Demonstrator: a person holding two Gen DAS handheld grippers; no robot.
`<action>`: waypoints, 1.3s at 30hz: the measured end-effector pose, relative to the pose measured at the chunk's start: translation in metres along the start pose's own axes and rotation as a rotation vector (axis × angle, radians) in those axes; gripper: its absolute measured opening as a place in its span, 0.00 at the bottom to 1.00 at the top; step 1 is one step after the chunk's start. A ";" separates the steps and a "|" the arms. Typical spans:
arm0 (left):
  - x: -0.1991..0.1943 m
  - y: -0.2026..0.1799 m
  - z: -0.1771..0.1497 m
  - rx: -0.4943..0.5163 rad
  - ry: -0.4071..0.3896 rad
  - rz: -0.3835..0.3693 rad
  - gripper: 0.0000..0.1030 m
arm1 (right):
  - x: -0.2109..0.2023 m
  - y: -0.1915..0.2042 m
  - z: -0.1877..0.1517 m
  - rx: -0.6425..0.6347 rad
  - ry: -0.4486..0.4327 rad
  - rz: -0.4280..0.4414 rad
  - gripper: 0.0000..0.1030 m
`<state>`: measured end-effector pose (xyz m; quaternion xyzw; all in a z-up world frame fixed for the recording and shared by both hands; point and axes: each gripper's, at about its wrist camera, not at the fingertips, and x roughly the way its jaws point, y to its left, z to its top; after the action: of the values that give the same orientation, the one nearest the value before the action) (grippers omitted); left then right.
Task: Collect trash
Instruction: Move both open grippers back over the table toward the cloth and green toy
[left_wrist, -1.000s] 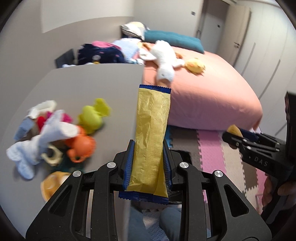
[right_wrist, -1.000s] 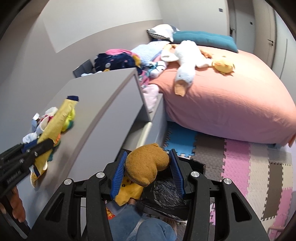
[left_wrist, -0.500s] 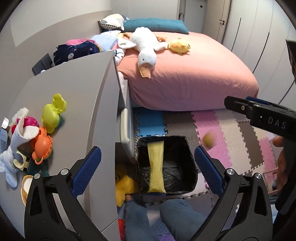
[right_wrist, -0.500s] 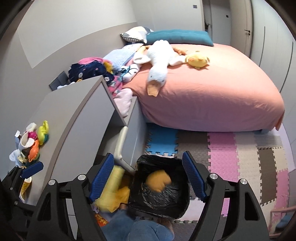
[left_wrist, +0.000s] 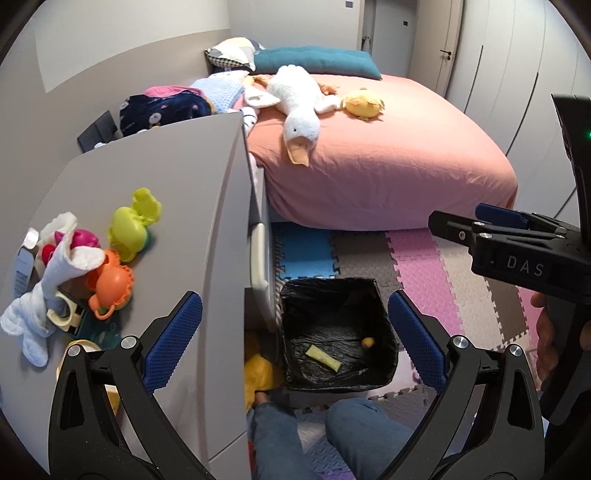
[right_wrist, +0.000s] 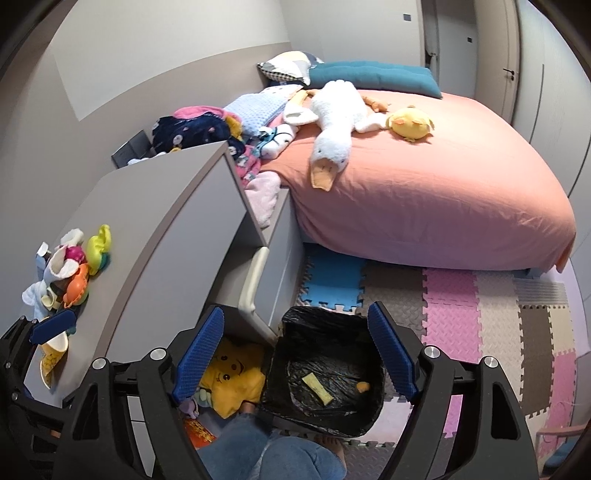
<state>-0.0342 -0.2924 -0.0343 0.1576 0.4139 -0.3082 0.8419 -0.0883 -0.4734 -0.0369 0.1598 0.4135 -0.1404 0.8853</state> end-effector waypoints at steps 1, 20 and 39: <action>-0.001 0.004 -0.001 -0.005 -0.001 0.011 0.94 | 0.001 0.004 0.000 -0.008 0.002 0.011 0.78; -0.045 0.094 -0.020 -0.129 -0.057 0.156 0.94 | 0.010 0.102 0.003 -0.169 0.012 0.171 0.79; -0.069 0.190 -0.047 -0.302 -0.078 0.257 0.94 | 0.035 0.169 0.014 -0.233 0.040 0.247 0.79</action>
<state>0.0287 -0.0967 -0.0057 0.0691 0.3990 -0.1385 0.9038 0.0072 -0.3293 -0.0276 0.1087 0.4218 0.0217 0.8999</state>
